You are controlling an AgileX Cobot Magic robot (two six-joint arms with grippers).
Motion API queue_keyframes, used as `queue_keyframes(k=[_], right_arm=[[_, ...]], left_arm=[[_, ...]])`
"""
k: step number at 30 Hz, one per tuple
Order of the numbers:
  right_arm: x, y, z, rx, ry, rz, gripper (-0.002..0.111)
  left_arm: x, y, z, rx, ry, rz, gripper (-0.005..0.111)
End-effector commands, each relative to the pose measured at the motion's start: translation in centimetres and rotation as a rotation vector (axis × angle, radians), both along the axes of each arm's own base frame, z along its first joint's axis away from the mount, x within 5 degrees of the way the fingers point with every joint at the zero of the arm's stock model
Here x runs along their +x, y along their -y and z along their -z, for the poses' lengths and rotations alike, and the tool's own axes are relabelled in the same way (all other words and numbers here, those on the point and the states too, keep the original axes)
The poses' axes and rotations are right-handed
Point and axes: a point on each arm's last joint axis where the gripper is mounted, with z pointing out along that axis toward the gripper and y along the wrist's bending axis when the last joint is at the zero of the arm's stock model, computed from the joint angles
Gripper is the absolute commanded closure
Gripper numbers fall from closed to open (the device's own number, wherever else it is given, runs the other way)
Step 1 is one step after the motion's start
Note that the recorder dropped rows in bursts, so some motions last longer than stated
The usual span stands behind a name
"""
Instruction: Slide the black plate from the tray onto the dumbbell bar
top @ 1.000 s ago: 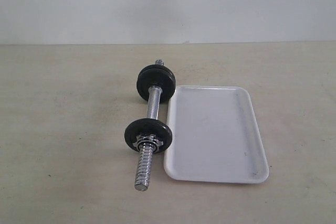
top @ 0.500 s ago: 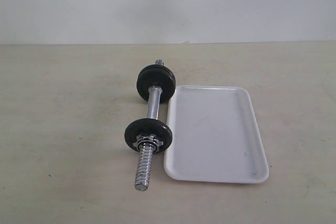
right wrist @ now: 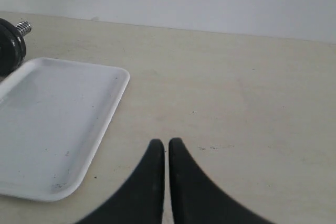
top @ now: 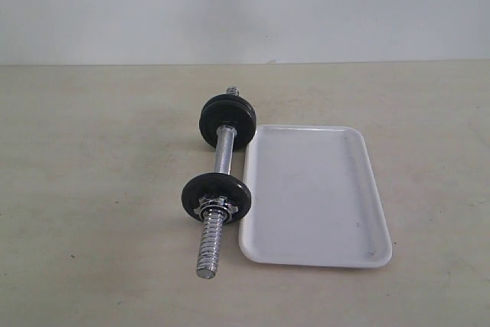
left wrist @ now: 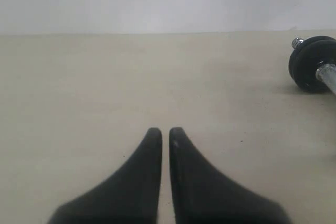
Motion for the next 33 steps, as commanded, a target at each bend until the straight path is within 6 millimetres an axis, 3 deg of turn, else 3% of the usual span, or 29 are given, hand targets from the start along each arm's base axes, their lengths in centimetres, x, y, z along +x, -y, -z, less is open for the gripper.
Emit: queue_keyframes(k=[1, 33], right_arm=[[-0.01, -0.01, -0.08, -0.005, 0.011, -0.004, 0.107], [-0.01, 0.0, -0.08, -0.005, 0.011, -0.003, 0.107]], left_arm=[[0.02, -0.2, -0.16, -0.003, 0.018, -0.039, 0.102], [0.02, -0.32, -0.18, -0.002, 0.02, -0.061, 0.102]])
